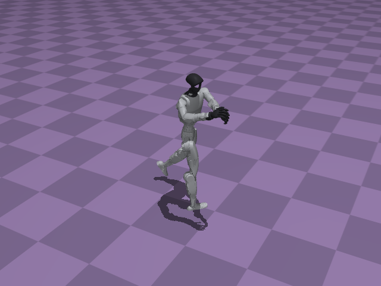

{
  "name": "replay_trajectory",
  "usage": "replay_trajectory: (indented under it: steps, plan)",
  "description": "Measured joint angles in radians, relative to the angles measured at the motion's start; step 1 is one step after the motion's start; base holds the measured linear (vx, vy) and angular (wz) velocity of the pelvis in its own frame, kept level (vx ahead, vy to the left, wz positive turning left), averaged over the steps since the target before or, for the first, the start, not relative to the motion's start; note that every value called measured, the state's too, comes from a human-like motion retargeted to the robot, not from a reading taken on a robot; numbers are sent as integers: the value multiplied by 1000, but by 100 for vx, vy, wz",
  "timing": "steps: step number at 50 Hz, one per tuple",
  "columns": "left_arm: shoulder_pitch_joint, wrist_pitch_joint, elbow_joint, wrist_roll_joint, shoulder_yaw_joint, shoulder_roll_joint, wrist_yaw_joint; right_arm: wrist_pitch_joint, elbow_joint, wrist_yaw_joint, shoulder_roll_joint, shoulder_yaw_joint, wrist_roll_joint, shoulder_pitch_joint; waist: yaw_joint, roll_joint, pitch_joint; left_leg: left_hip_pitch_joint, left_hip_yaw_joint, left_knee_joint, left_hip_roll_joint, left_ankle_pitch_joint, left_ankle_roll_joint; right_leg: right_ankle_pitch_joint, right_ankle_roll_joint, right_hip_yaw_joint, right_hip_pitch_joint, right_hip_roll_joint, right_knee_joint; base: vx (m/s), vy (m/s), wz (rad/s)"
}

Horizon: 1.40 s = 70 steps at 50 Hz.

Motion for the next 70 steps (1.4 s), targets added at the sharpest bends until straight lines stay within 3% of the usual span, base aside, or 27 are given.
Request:
replay_trajectory:
  steps: [6, 13, 20, 27, 33, 37, 43, 48, 53, 58, 62, 67, 70]
  plan:
    - [38, 30, -91, 22, -54, 47, -99, -23, -60, 26, -10, -121, 20, 74, 23, 37, 23, 81, -243, -38, -206, 94, 0, -44, 0, 122, 23, -28, -47, 18, 20, -147]
    - [67, -8, -106, 73, -28, 26, -47, -31, -83, 11, -2, -178, 3, 125, 37, 42, 15, 86, -225, -25, -234, 110, 0, -101, 0, 90, 41, -61, -47, 5, 11, 2]
    - [92, -7, -125, 37, -45, 28, -44, -22, -91, 22, -11, -155, -4, 137, 64, 2, -28, 27, -127, 15, -131, 24, 0, -73, 0, -35, 63, -90, -42, -19, -11, 112]
    - [135, -55, -203, 15, -35, 60, -8, -35, -114, -23, 12, -152, -24, 160, 146, -27, -36, -67, 78, 71, 119, -227, 6, -46, 0, -249, 67, -50, 5, -23, -7, 177]
    - [190, -90, -279, 33, -39, 101, 15, -44, -130, -64, 36, -118, -43, 173, 246, -54, -43, -114, 453, 19, 246, -466, 131, -70, 0, -504, 50, -126, 110, -17, 23, 249]
    - [271, -133, -365, 28, -1, 144, 23, -49, -138, -68, 75, -88, -86, 181, 306, -84, -66, -134, 692, -116, 208, -564, 173, -96, -3, -699, 33, -252, 216, -13, 42, 290]
    - [423, -180, -540, 91, 73, 215, 54, -45, -139, -27, 161, -25, -173, 191, 552, -153, -55, -261, 491, -227, 121, -568, 158, -49, -110, -891, 50, -345, 305, -5, 38, 196]
    - [583, -214, -684, 175, 231, 231, 45, -57, -178, -12, 217, 37, -212, 184, 864, -214, -26, -313, 351, -256, 52, -568, 165, 36, -121, -916, 90, -398, 357, 9, 34, 150]
    - [755, -253, -829, 269, 448, 242, 53, -72, -172, 50, 299, 154, -291, 89, 1081, -234, -40, -350, 162, -307, -12, -554, 151, 109, -140, -845, 132, -406, 454, 21, 24, 202]
    - [849, -333, -965, 295, 516, 276, 172, -65, -168, 65, 377, 315, -283, -37, 1227, -273, -34, -348, -36, -401, -73, -501, 142, 218, -137, -687, 179, -350, 506, 25, 13, 218]
    - [901, -420, -1111, 354, 638, 298, 221, -79, -182, 86, 459, 368, -273, -163, 1304, -310, -19, -336, -163, -466, -103, -469, 147, 327, -94, -530, 219, -277, 505, 24, 5, 178]
    - [985, -430, -1281, 557, 812, 378, 300, -113, -218, 122, 590, 372, -320, -329, 1357, -338, 1, -333, -275, -490, -119, -455, 150, 445, -13, -280, 264, -157, 481, 19, -1, 122]
    - [989, -416, -1382, 665, 874, 426, 394, -112, -255, 97, 640, 376, -370, -433, 1398, -339, 11, -328, -326, -486, -74, -465, 131, 499, 0, -168, 291, -51, 466, 16, -19, 71]
